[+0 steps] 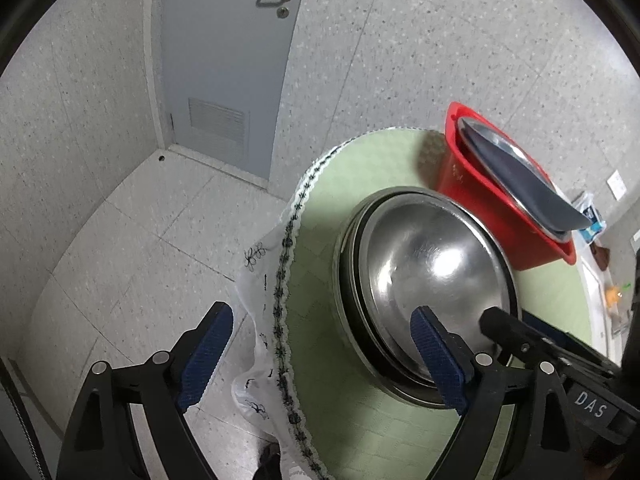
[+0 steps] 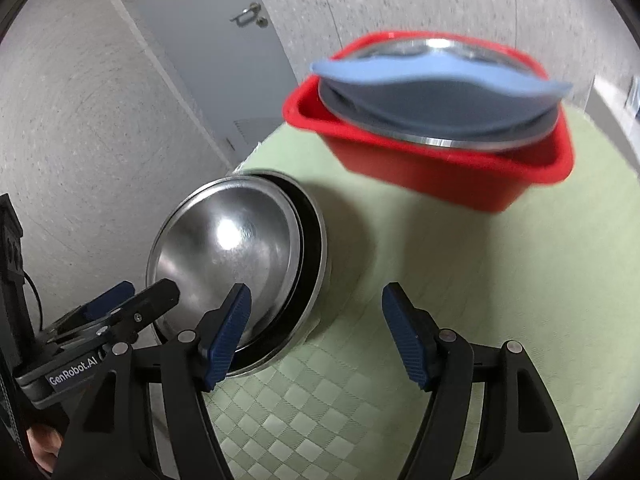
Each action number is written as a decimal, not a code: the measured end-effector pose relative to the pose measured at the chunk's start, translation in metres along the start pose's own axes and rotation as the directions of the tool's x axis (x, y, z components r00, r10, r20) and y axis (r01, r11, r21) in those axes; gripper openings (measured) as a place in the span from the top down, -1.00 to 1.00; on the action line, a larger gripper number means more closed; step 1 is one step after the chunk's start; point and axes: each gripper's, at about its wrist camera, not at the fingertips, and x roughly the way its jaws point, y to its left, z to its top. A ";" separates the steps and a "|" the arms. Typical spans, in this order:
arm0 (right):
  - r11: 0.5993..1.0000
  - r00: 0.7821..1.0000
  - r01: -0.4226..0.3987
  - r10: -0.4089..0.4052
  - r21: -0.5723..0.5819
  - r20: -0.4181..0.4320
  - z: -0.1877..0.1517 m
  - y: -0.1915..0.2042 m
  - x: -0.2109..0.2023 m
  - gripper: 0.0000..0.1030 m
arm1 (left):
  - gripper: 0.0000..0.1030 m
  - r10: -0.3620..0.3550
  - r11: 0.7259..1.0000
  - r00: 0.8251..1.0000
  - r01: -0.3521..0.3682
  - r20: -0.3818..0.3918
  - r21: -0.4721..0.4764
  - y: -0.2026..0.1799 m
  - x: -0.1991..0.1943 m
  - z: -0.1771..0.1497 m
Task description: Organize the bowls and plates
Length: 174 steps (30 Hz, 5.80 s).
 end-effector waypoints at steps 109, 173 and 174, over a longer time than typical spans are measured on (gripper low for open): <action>0.988 0.978 -0.006 0.038 -0.154 0.206 0.065 -0.106 -0.148 -0.51 | -0.84 0.100 0.981 0.956 -0.142 0.277 0.135 -0.243 -0.039 0.013; 0.964 0.751 0.235 -0.098 -0.126 0.653 -0.558 -0.096 -0.540 -1.00 | -0.99 -0.013 0.964 0.800 -0.148 0.599 0.219 -0.231 -0.542 -0.769; 0.963 0.750 0.236 -0.098 -0.126 0.654 -0.559 -0.095 -0.539 -1.00 | -0.99 -0.015 0.964 0.799 -0.148 0.602 0.220 -0.229 -0.541 -0.770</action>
